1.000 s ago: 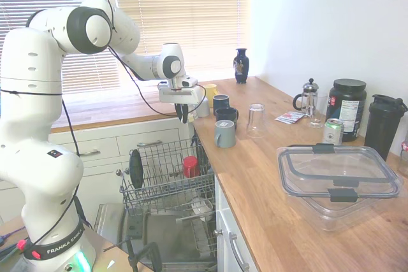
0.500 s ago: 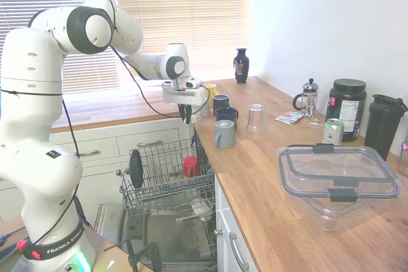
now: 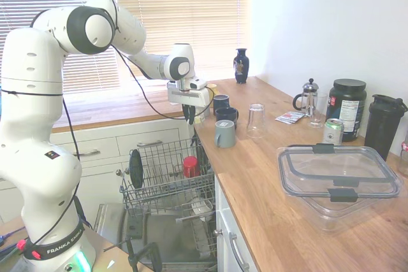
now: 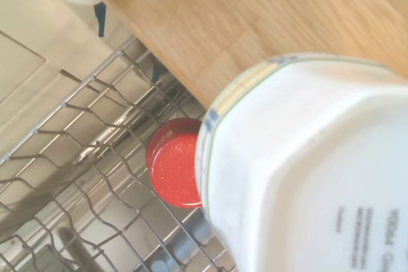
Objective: Unload a mug from dishwasher
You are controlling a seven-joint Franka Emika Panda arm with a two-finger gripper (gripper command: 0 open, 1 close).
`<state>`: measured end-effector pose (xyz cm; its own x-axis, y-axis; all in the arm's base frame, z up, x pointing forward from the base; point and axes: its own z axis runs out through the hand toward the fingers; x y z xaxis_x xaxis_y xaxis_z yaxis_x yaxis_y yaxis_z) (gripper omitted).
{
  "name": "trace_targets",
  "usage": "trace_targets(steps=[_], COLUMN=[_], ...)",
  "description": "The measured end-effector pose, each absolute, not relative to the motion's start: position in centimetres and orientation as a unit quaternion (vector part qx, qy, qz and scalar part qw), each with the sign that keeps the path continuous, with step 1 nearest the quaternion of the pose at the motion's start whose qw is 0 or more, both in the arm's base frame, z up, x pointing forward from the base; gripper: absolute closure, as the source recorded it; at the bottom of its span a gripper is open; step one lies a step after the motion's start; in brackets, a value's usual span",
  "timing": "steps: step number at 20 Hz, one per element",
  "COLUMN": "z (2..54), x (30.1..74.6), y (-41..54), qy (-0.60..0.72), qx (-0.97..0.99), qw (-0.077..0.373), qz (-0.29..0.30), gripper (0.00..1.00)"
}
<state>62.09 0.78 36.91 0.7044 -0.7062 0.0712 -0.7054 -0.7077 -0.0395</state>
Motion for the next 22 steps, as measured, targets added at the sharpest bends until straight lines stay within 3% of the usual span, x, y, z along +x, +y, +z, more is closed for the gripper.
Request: trace_targets(steps=[22], z=[35.8], x=[61.8], y=[-1.3], qy=[0.406], qx=[-0.914], qw=[0.008], qz=[-0.013], gripper=[1.0])
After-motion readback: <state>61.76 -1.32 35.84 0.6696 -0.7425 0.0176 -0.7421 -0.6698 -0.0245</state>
